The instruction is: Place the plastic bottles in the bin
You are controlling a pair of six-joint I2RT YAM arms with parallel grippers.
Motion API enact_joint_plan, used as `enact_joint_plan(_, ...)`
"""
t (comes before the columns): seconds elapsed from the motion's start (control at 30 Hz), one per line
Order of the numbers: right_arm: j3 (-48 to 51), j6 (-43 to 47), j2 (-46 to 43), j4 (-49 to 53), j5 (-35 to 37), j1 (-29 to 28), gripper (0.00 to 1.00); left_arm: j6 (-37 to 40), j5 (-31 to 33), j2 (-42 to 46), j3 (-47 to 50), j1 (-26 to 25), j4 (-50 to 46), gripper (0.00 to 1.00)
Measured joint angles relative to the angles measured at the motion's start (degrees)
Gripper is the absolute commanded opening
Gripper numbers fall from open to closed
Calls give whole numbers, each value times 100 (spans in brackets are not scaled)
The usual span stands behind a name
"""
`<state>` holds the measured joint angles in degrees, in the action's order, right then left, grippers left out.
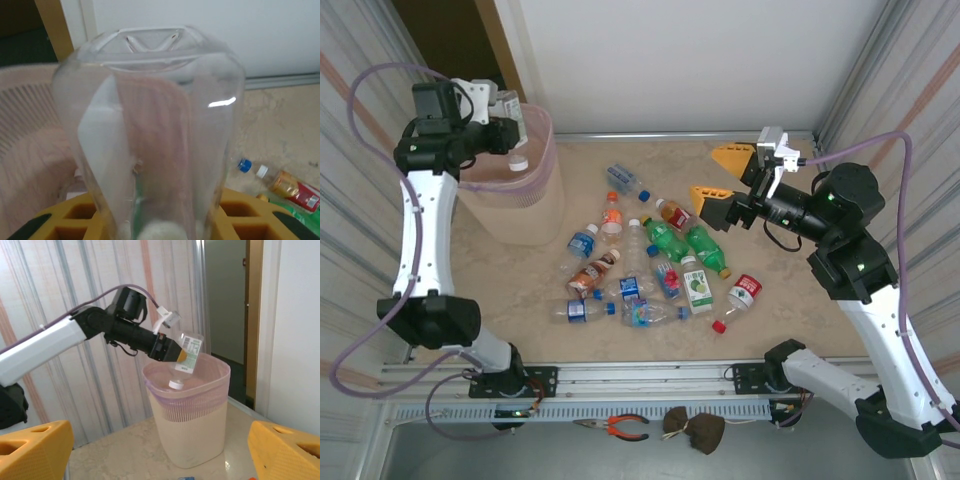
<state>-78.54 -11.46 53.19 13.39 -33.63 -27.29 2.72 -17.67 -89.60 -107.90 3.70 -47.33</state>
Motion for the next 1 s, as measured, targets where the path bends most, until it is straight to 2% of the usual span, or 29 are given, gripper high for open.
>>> enact_joint_plan(0.47,120,20,-42,170,136,44,89,313,-37,-1217,-28,44,-671,26)
enact_joint_plan(0.83,120,20,-74,173,155,76,89,575,-713,-2070,-55,48,-1128,25)
enact_joint_plan(1.0,125,20,-85,170,197,76,89,721,-791,-2605,-61,55,-1198,27)
